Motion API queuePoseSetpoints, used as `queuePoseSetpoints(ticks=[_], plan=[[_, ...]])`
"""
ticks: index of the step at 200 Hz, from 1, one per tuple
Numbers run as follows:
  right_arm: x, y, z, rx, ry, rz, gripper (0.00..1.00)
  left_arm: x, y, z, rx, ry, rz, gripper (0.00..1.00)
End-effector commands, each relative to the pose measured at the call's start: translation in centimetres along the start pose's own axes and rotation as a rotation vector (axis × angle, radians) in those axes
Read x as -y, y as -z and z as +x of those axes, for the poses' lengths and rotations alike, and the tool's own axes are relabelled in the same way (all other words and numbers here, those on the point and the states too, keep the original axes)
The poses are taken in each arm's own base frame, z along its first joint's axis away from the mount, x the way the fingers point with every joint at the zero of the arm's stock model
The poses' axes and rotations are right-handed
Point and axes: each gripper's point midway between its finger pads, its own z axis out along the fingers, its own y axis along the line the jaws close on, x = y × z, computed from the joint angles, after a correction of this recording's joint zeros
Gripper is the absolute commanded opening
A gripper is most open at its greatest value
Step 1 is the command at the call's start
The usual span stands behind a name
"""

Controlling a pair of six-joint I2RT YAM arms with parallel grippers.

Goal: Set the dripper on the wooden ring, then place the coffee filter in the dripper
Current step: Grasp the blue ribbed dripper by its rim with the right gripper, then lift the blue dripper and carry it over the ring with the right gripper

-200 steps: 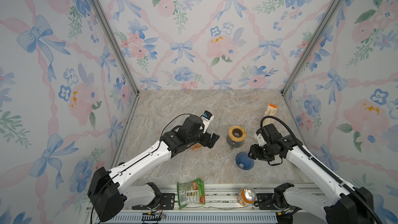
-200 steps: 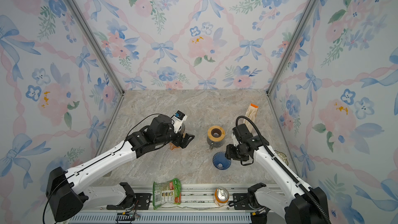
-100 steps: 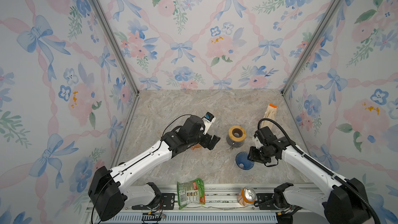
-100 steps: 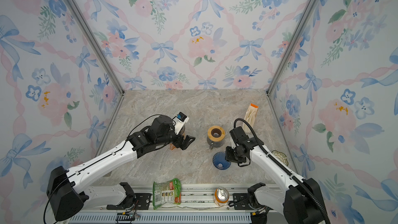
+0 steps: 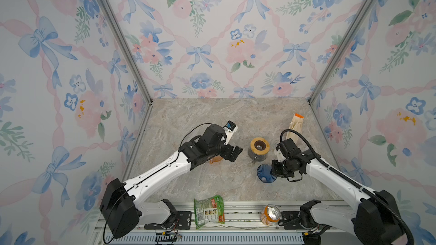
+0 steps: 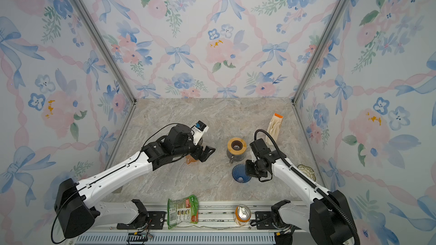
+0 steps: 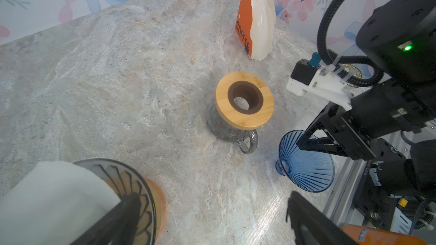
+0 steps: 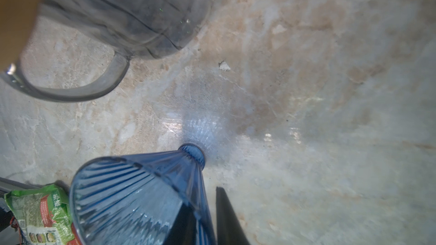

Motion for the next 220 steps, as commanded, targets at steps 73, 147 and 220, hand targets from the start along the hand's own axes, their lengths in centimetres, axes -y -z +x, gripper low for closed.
queuePoseSetpoints(ticks=[73, 147, 220], plan=[[-0.7, 1.9, -0.8, 0.077, 0.055, -0.02, 0.11, -0.6, 0.5, -3.4, 0.073, 0.012, -0.051, 0.98], [-1.2, 4.7, -1.5, 0.154, 0.122, -0.027, 0.04, -0.5, 0.3, -4.5, 0.086, 0.053, -0.044, 0.98], [-4.2, 8.8, -2.9, 0.273, 0.238, -0.151, 0.02, -0.6, 0.6, -4.8, 0.097, 0.056, -0.046, 0.98]])
